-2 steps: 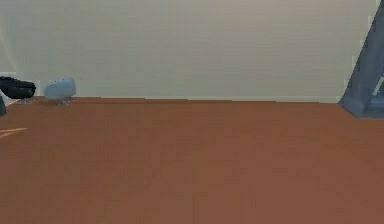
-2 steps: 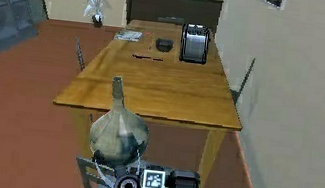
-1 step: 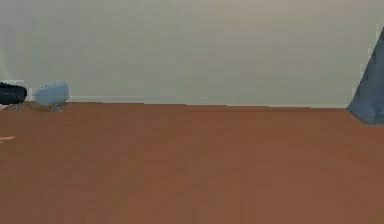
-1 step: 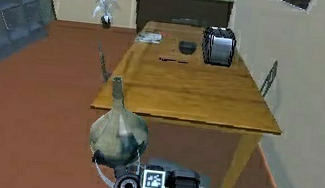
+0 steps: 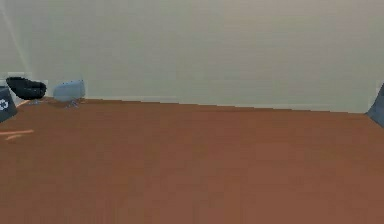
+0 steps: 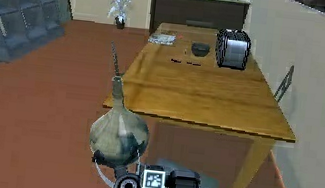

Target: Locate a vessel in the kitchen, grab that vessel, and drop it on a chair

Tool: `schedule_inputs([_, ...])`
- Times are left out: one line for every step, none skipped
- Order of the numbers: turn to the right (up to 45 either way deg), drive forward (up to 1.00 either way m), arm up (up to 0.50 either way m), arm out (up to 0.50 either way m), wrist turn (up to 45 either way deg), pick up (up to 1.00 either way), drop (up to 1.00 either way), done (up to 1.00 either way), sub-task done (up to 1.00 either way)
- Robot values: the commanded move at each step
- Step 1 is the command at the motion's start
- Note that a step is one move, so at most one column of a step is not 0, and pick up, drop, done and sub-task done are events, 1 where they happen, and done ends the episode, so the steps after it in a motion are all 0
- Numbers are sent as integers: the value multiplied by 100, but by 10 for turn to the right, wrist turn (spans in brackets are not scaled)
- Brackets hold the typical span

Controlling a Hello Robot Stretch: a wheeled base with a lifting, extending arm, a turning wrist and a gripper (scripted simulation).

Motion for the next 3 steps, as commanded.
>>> schedule_inputs([0, 30, 0, 0, 0, 0, 0, 0, 0])
schedule_inputs([450, 0, 0, 0, 0, 0, 0, 0, 0])
schedule_inputs([150, 0, 0, 0, 0, 0, 0, 0, 0])
